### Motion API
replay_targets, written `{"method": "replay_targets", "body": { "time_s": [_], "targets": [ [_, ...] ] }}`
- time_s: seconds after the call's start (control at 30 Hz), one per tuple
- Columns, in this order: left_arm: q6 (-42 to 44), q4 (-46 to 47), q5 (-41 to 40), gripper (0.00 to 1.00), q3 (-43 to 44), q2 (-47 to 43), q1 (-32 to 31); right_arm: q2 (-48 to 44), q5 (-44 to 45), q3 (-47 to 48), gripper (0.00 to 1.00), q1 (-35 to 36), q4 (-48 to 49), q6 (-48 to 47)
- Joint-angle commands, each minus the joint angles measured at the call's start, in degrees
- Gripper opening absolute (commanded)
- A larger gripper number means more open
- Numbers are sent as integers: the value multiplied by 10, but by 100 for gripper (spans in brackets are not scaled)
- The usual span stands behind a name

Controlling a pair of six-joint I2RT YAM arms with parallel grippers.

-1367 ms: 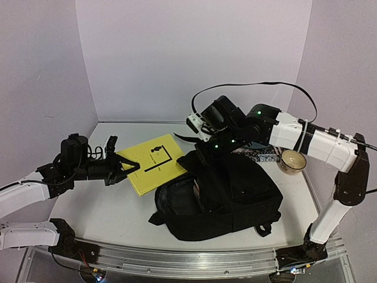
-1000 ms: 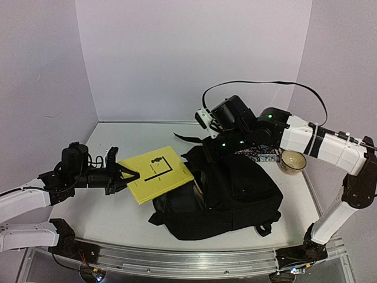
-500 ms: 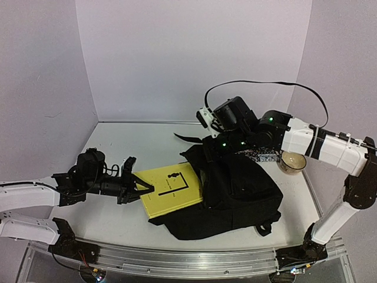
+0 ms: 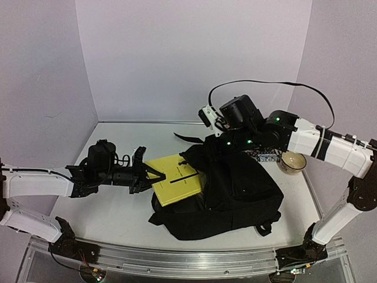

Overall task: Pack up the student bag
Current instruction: Place the book in the largest pocket of the bag.

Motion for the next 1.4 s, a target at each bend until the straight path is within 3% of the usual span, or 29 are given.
{"method": "replay_targets", "body": {
  "time_s": [0.0, 0.57, 0.8, 0.9, 1.17, 1.37],
  "targets": [
    [6, 138, 14, 0, 74, 49, -19, -29, -51, 7, 0, 2, 63, 9],
    [9, 182, 14, 0, 235, 305, -84, 16, -95, 27, 0, 1, 89, 17],
    [23, 173, -17, 0, 142, 219, -81, -49, 41, -25, 0, 0, 84, -16],
    [27, 152, -11, 0, 95, 172, -79, -64, 48, -35, 0, -4, 84, -24],
    [63, 51, -2, 0, 28, 45, -78, -31, -57, -8, 0, -6, 82, -35],
    [84, 32, 48, 0, 33, 31, -78, 10, -173, 28, 0, -5, 85, -33]
  ]
}}
